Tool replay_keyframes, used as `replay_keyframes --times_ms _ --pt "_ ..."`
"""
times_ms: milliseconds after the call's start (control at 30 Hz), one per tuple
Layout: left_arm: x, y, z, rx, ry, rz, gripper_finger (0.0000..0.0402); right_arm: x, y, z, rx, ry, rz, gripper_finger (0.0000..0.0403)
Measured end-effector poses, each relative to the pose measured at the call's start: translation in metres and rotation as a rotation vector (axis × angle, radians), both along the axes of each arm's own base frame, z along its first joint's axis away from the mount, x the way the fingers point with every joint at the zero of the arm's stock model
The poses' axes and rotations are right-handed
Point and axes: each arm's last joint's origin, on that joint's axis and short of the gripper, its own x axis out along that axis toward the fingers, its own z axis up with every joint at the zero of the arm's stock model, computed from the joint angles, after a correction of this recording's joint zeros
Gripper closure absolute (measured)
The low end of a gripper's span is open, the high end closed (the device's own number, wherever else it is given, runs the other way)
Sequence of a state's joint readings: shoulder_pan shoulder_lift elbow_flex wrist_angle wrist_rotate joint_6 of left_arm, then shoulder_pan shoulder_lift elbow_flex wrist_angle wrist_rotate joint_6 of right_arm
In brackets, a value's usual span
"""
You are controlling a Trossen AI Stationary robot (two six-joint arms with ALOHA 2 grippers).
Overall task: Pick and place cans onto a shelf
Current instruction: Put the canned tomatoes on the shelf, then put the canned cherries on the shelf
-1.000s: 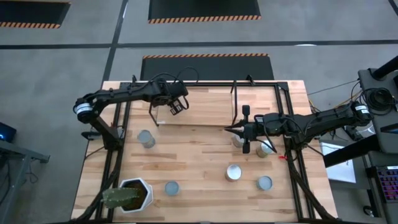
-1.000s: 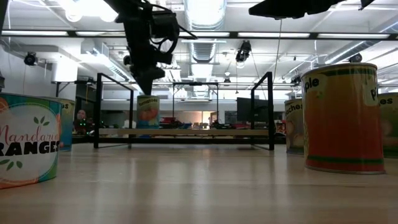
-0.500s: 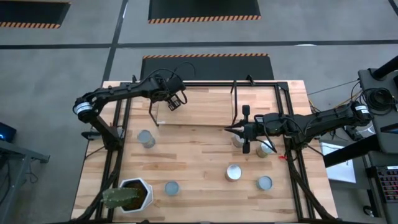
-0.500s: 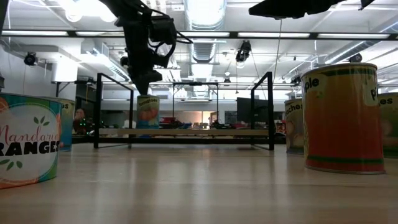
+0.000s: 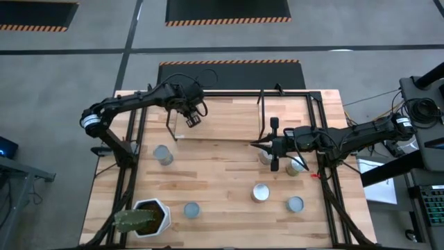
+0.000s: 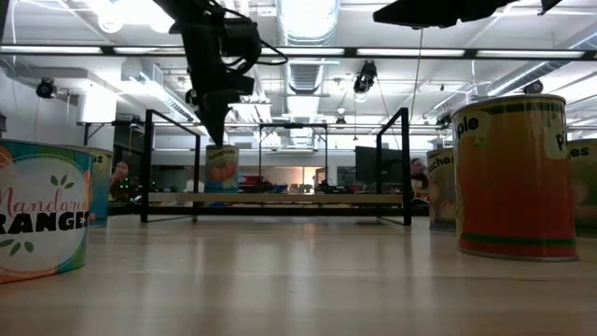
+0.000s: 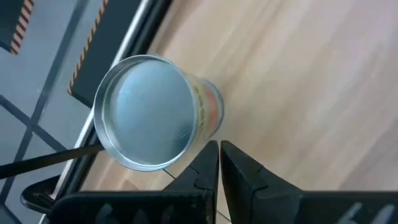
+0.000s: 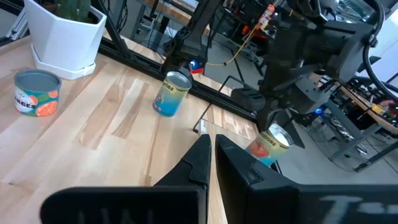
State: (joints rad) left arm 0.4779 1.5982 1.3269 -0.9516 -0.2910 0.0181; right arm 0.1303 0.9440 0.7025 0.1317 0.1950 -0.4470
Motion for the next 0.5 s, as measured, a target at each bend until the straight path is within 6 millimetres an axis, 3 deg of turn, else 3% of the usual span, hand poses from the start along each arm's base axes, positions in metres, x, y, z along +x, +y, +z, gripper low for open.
replay_keyframes --times_ms 267,500 --pt "-0.003 0.006 -0.001 0.016 -0.007 0.059 0.0402 0.0 0.0 0.0 -0.003 0.0 0.001 0.039" --pt "0.004 -0.011 0.012 0.005 -0.073 0.075 0.0402 0.0 0.0 0.0 -0.008 0.001 0.001 0.039"
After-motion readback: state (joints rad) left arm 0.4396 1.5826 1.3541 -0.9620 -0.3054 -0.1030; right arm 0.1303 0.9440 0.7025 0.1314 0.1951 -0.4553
